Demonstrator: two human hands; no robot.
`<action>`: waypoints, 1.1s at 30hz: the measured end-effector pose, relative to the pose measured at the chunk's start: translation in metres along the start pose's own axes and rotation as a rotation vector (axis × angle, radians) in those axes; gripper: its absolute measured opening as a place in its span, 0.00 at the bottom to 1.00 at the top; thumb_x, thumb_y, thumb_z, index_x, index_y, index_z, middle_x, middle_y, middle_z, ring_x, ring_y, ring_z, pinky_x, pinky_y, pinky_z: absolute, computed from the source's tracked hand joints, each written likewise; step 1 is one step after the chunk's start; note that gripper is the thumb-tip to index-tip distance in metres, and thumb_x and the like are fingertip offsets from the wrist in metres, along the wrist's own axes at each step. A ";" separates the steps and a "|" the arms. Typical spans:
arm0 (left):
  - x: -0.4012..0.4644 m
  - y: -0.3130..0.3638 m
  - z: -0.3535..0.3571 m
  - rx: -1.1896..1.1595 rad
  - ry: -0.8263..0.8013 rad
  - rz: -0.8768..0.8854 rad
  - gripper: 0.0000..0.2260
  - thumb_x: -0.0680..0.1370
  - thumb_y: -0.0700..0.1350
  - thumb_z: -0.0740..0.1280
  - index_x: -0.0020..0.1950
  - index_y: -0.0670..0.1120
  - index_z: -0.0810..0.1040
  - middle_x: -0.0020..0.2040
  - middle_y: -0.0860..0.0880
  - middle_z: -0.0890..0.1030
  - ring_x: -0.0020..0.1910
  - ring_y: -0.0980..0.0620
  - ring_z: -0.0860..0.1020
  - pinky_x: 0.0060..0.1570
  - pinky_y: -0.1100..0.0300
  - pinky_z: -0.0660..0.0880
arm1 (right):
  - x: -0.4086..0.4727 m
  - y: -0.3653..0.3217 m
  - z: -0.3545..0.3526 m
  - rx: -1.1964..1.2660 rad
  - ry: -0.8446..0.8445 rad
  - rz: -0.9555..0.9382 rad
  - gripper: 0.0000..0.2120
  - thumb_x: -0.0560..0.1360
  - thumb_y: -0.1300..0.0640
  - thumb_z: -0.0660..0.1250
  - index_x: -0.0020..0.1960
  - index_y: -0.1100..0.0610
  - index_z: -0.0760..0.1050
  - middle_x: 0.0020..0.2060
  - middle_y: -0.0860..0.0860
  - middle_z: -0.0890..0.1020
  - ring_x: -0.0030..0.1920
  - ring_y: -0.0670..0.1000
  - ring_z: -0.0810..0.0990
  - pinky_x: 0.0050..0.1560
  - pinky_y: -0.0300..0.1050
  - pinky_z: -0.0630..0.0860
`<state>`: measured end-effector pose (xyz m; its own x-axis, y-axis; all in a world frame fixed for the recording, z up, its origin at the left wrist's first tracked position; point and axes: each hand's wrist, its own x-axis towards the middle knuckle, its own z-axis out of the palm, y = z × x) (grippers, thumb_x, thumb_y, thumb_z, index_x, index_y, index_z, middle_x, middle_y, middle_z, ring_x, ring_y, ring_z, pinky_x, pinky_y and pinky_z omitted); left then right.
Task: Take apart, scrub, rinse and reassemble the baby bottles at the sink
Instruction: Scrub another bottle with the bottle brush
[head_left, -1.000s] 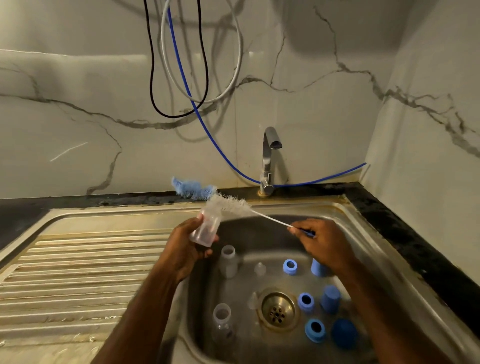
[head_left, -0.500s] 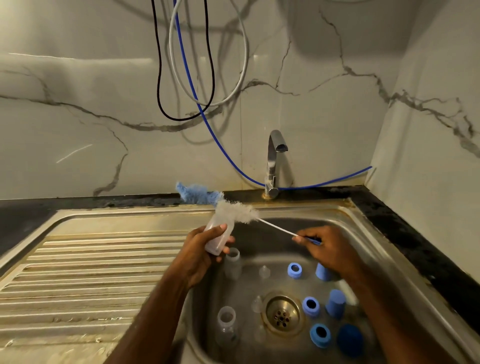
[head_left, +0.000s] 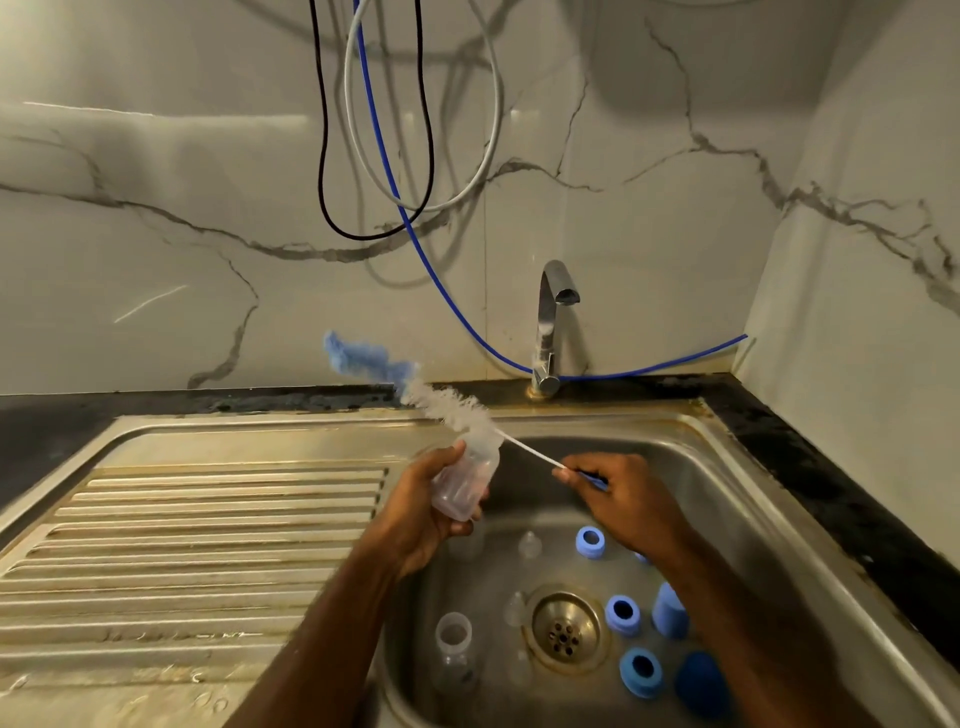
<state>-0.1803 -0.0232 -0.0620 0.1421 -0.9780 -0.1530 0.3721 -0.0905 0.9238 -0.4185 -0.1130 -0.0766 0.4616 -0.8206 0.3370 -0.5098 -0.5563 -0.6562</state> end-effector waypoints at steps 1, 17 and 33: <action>0.000 0.000 0.000 -0.004 0.021 0.011 0.29 0.74 0.55 0.72 0.68 0.38 0.73 0.49 0.37 0.80 0.39 0.47 0.80 0.29 0.59 0.76 | 0.001 -0.001 0.000 -0.004 -0.014 -0.001 0.08 0.79 0.48 0.67 0.54 0.47 0.83 0.44 0.41 0.85 0.46 0.40 0.82 0.52 0.46 0.81; -0.004 0.015 -0.017 -0.174 0.064 0.046 0.28 0.74 0.55 0.66 0.67 0.37 0.72 0.42 0.39 0.80 0.36 0.47 0.77 0.30 0.59 0.75 | -0.003 0.022 -0.022 -0.009 -0.045 0.071 0.07 0.77 0.43 0.67 0.48 0.42 0.83 0.42 0.41 0.85 0.46 0.44 0.83 0.53 0.56 0.80; -0.006 0.003 0.004 -0.068 -0.015 -0.005 0.26 0.75 0.55 0.67 0.67 0.39 0.74 0.47 0.38 0.81 0.40 0.46 0.80 0.34 0.57 0.77 | -0.001 0.004 -0.007 0.072 -0.041 -0.004 0.06 0.80 0.52 0.67 0.48 0.47 0.83 0.38 0.46 0.84 0.41 0.46 0.82 0.48 0.52 0.80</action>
<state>-0.1843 -0.0185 -0.0571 0.1268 -0.9802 -0.1518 0.4340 -0.0828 0.8971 -0.4259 -0.1157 -0.0749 0.4937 -0.8117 0.3122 -0.4552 -0.5471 -0.7025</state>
